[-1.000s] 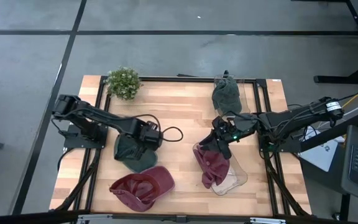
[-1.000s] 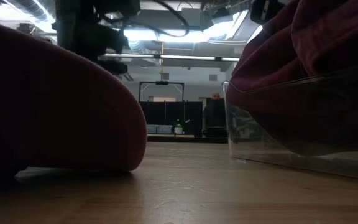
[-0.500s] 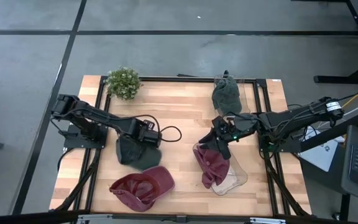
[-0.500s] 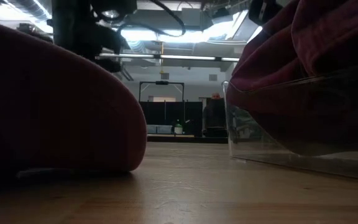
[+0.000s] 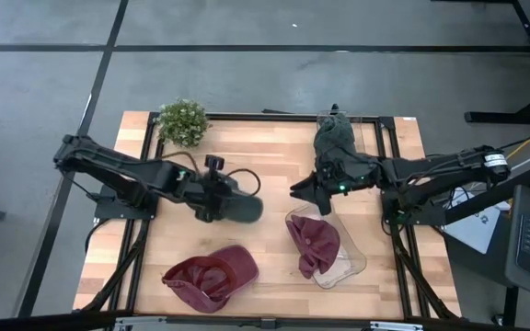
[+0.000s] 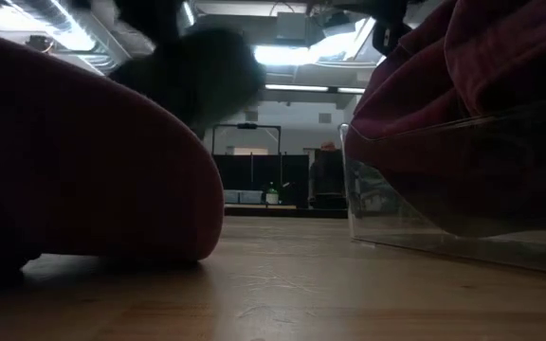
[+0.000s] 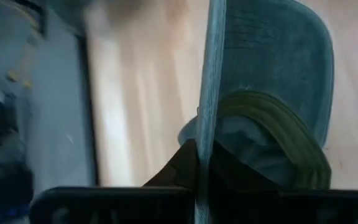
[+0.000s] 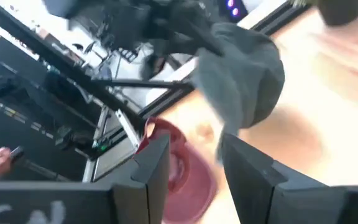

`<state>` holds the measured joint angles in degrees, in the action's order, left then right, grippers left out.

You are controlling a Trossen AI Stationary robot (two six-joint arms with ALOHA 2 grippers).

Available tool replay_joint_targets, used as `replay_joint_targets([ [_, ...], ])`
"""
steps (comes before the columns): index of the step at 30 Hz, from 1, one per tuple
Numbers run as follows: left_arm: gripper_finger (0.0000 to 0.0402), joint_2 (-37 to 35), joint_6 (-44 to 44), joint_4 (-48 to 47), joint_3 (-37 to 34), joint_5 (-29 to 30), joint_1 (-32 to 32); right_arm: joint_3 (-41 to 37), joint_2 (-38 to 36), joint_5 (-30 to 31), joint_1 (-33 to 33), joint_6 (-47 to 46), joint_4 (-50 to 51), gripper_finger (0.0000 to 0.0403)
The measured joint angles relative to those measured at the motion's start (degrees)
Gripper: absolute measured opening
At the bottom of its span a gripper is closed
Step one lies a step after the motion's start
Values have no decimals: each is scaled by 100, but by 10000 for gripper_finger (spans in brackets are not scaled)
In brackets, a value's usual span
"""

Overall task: Pick & Place hat
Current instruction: Put the black cap into the top transparent bin

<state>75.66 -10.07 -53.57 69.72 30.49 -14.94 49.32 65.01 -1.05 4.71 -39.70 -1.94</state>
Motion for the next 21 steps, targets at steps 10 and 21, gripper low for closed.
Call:
replay_joint_targets([
  [10,7,-509,-74,2142,681,1088,16,20,-8,-38,-232,384,-589,200],
  [21,8,-1235,361,3347,685,1154,-2,4,-1,-415,-234,1567,-1582,258],
])
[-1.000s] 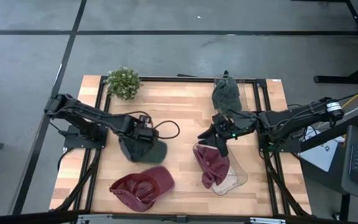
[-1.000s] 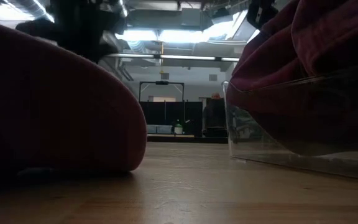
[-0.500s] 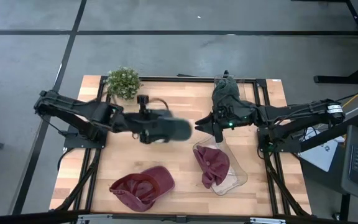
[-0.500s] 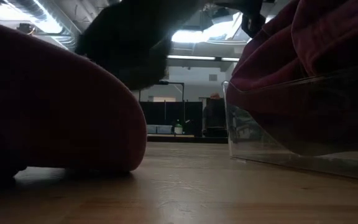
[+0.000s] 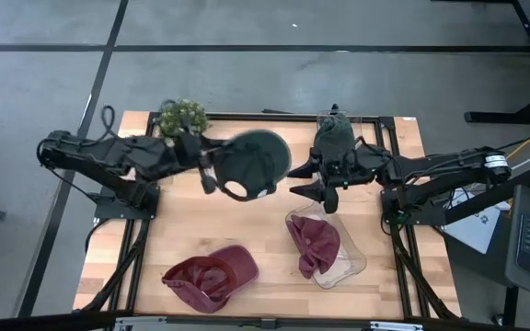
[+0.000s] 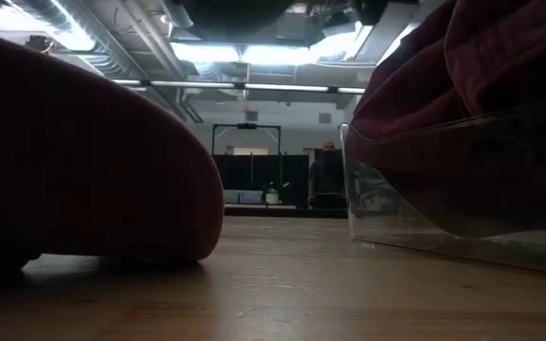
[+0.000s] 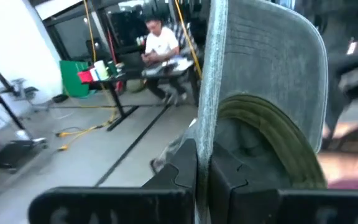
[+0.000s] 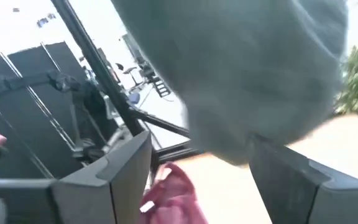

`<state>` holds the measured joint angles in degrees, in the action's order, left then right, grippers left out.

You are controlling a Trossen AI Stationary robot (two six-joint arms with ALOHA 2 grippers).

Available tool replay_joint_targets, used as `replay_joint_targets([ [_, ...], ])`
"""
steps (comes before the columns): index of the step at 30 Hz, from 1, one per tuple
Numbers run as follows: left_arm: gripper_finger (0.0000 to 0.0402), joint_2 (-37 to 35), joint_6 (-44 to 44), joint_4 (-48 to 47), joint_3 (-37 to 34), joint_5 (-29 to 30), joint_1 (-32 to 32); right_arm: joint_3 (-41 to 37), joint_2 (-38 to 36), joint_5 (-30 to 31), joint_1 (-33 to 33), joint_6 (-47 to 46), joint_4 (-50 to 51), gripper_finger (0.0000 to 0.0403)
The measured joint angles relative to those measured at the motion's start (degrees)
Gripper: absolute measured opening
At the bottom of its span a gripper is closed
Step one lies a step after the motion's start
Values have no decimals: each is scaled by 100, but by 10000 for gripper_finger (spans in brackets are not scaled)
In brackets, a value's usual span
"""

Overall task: Pick & Place hat
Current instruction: Put the black cap into the top transparent bin

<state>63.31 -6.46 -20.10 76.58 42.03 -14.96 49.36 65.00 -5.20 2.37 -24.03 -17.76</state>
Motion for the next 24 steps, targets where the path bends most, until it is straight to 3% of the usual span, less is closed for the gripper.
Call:
replay_joint_targets([
  [6,11,-167,538,674,2,-412,7,0,6,6,-3,1170,-203,259],
  [10,12,-174,1389,1224,2,-288,77,0,6,50,-2,2018,-301,259],
  [16,10,-162,2796,1312,2,-259,288,0,6,694,-2,3217,-650,259],
  [20,11,-38,3254,1511,2,-274,321,20,3,1255,-18,3311,-807,259],
  [24,11,96,3326,2094,2,-323,317,222,34,1295,-146,3206,-621,259],
])
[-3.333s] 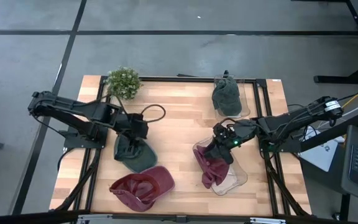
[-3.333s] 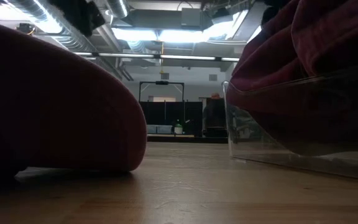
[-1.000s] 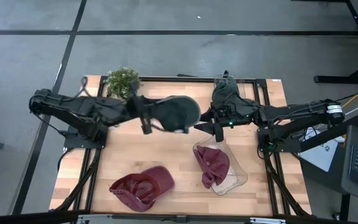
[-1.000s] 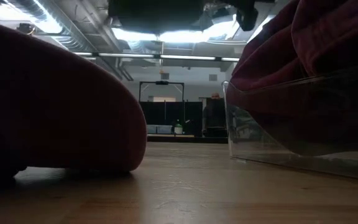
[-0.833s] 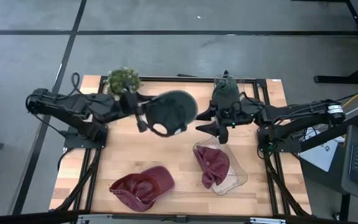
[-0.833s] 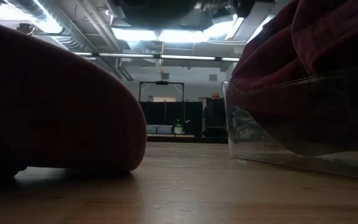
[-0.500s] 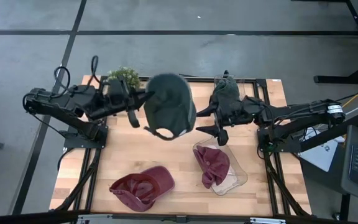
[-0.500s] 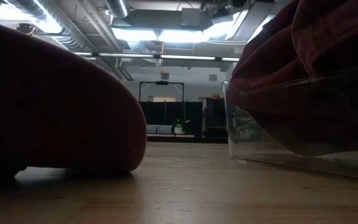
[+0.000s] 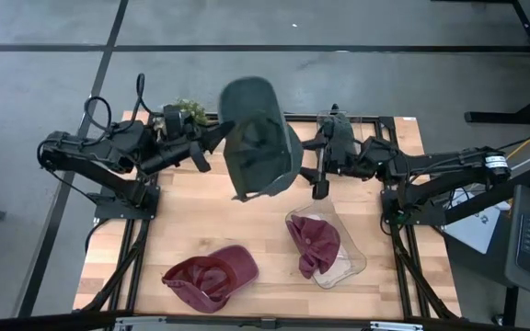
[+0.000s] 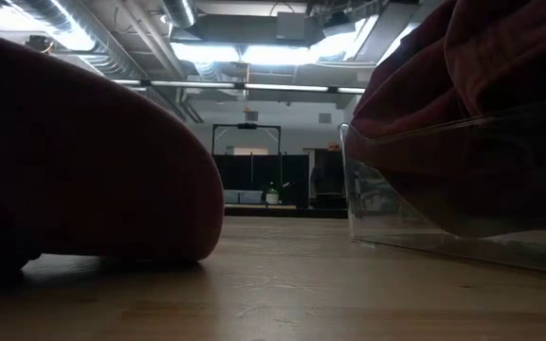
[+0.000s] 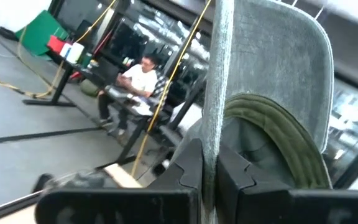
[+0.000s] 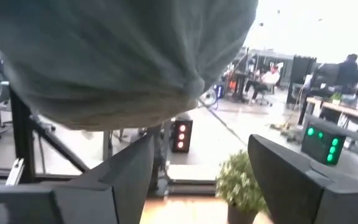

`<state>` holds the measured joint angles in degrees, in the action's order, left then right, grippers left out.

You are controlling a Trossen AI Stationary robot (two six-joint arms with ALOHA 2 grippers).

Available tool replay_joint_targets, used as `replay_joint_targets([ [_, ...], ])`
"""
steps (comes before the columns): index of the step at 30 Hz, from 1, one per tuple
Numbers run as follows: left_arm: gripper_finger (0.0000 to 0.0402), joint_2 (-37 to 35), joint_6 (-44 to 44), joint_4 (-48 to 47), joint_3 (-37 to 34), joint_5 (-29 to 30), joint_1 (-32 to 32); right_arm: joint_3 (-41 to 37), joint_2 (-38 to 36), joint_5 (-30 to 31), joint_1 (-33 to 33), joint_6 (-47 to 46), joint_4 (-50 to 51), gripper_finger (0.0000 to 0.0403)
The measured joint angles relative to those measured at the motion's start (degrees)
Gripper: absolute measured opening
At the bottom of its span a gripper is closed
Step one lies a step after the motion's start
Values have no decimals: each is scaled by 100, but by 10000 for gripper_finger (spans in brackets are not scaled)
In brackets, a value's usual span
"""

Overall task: Pick & Place hat
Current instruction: Put the black cap into the top transparent bin

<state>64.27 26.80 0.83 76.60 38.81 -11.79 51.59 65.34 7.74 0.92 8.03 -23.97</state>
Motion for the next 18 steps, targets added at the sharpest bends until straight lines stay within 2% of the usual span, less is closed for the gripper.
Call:
replay_joint_targets([
  [5,12,134,178,453,0,66,2,275,90,-74,-40,235,5,276],
  [15,12,153,659,503,0,487,1,791,109,-94,-71,234,336,368],
  [18,12,167,702,502,0,510,2,911,109,-345,-71,252,334,382],
])
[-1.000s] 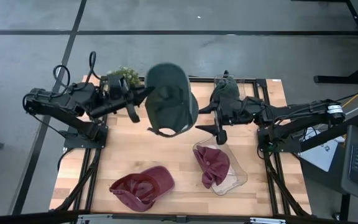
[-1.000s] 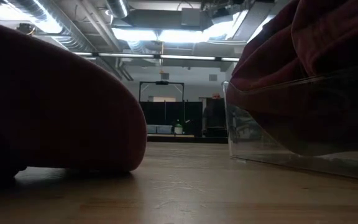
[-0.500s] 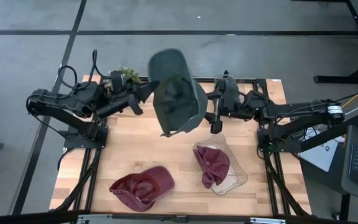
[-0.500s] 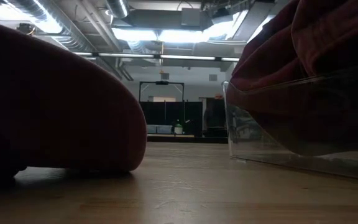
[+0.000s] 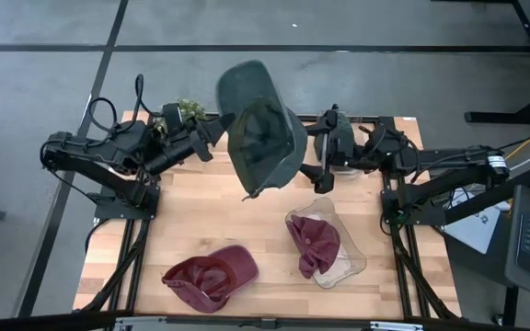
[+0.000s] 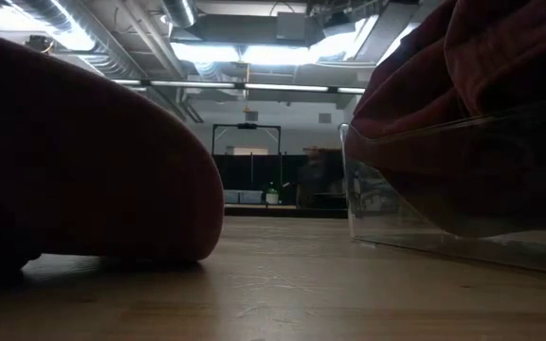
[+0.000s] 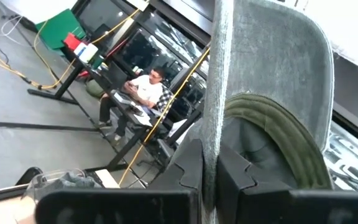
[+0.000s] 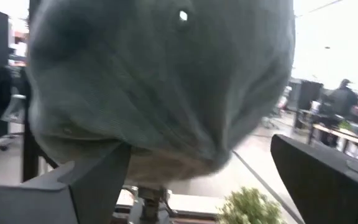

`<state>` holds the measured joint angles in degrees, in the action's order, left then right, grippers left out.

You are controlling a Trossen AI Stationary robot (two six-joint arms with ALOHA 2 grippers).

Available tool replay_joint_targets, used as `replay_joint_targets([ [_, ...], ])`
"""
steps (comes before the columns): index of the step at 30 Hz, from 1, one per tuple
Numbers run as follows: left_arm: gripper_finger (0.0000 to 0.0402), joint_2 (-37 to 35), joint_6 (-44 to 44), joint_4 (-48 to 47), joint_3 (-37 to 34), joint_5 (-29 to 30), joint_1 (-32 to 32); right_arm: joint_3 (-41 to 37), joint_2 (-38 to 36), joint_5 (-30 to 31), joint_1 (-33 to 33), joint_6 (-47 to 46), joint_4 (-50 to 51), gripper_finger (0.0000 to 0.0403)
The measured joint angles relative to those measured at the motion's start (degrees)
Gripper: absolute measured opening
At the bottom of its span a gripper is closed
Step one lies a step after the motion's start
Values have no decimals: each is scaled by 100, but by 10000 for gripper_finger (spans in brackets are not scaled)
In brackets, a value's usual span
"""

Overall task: Pick & Place hat
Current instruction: Put the black cap into the top transparent bin

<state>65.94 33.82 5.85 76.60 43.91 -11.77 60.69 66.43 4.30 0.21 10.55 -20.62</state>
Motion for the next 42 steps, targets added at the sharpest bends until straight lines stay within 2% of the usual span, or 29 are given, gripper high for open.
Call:
replay_joint_targets([
  [7,12,165,99,6,0,7,29,279,122,-578,0,-1,1,381],
  [11,12,254,248,5,0,-199,116,473,276,-670,0,43,75,348],
  [15,13,262,198,-12,0,-251,142,638,324,-745,0,35,422,277],
  [25,13,238,-685,-129,0,-243,138,834,321,-720,0,29,1069,40],
  [27,15,238,-740,-265,0,-189,138,847,321,-611,0,56,1141,12],
  [32,45,177,-585,-631,0,-222,138,849,321,-495,0,-20,1384,15],
  [42,153,-307,-802,-1318,-2,-343,102,849,315,-235,4,-516,2056,7],
])
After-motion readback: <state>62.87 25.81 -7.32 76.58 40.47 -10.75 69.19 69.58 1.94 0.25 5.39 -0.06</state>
